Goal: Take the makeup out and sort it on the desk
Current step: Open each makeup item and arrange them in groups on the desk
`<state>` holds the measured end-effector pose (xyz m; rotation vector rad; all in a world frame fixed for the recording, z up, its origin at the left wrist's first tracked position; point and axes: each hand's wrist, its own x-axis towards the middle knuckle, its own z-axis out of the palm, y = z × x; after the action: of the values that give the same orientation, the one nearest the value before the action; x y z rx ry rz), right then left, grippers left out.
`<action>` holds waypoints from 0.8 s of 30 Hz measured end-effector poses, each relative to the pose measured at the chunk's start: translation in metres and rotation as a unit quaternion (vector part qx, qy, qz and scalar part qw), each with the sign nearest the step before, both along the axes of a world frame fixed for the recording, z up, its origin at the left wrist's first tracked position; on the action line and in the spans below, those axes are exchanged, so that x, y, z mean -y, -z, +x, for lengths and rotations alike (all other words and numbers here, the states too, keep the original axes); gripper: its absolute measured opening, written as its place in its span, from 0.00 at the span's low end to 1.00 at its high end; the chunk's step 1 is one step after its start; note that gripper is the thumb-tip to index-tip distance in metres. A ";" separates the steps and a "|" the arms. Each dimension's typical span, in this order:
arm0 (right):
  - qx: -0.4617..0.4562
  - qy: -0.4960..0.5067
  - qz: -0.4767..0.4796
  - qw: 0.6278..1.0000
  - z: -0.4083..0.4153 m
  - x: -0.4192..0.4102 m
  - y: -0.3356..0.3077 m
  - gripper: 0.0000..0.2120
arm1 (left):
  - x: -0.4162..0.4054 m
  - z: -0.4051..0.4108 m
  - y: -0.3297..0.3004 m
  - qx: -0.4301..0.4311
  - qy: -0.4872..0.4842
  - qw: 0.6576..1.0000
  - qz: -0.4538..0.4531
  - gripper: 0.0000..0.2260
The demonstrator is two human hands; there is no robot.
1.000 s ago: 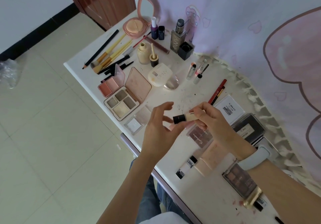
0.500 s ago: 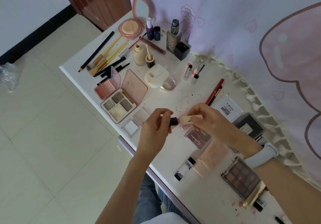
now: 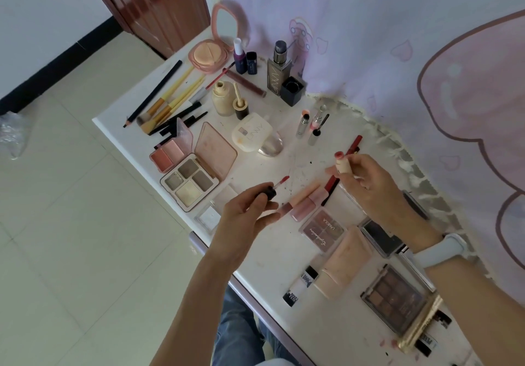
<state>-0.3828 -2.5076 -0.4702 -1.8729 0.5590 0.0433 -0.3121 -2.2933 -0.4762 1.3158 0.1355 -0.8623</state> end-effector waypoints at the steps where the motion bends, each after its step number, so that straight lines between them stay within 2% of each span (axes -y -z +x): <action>1: 0.012 0.020 -0.013 1.000 0.002 -0.002 0.002 0.02 | 0.006 0.000 0.000 -0.024 -0.019 0.999 -0.024 0.10; 4: 0.037 0.053 -0.066 0.996 0.008 -0.007 0.007 0.07 | 0.020 0.002 0.000 -0.076 -0.061 0.992 -0.080 0.09; 7: 0.045 0.066 -0.062 0.995 0.014 -0.010 0.013 0.09 | 0.027 0.008 0.002 -0.101 -0.071 0.982 -0.143 0.08; 9: 0.044 0.073 -0.060 0.995 0.017 -0.012 0.019 0.09 | 0.031 0.011 0.004 -0.098 -0.056 0.981 -0.158 0.10; 12: 0.036 0.093 -0.064 0.993 0.022 -0.014 0.027 0.07 | 0.036 0.012 0.010 -0.068 -0.015 0.991 -0.118 0.09; 18: 0.015 0.078 -0.115 0.990 0.026 -0.015 0.036 0.09 | 0.040 0.014 0.018 0.001 0.012 0.998 -0.063 0.08; 24: 0.025 0.074 -0.189 0.979 0.030 -0.015 0.035 0.09 | 0.056 0.016 0.018 0.134 -0.025 0.986 0.098 0.12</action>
<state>-0.3528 -2.4921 -0.5057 -2.1860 0.7076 -0.2228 -0.2963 -2.3489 -0.4945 1.5932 0.0417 -0.6343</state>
